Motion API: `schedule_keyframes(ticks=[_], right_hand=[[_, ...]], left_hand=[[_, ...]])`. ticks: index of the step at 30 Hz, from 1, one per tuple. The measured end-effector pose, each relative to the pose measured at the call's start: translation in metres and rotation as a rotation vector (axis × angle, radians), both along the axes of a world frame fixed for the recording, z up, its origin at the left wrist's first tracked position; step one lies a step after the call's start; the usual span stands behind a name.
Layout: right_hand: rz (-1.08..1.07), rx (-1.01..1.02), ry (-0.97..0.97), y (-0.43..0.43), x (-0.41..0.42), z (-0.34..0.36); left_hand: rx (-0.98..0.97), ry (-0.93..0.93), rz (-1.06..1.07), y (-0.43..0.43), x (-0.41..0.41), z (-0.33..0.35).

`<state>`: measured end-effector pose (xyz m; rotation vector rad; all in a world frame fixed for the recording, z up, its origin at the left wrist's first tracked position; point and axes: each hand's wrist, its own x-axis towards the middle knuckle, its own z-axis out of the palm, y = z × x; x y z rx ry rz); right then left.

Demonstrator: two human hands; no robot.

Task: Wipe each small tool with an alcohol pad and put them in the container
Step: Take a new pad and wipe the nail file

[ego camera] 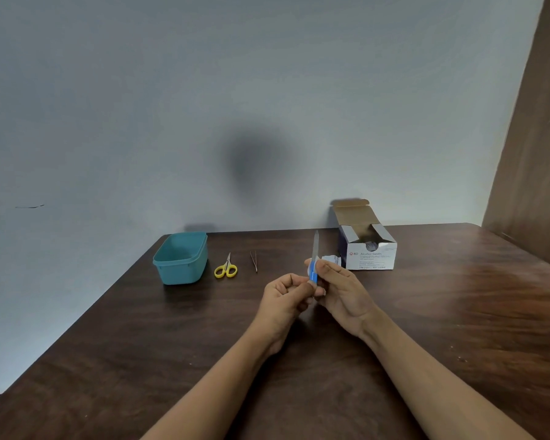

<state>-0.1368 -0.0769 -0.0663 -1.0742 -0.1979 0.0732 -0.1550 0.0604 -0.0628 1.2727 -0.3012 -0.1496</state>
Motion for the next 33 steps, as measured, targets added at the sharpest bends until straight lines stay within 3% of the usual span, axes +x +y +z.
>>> schedule_keyframes(ticks=[11, 15, 24, 33], right_hand=[[0.142, 0.028, -0.004, 0.007, -0.003, 0.001], [0.088, 0.038, 0.009, 0.003, -0.002, -0.001], [-0.083, -0.158, -0.139, 0.005, -0.001, -0.003], [-0.287, -0.198, -0.117, 0.011, 0.000, -0.006]], left_hand=[[-0.040, 0.049, -0.059, -0.001, -0.005, -0.001], [-0.049, 0.034, 0.014, 0.000, -0.002, -0.002], [0.047, -0.042, 0.220, 0.001, 0.008, -0.013], [0.342, -0.275, 0.370, -0.002, 0.010, -0.015]])
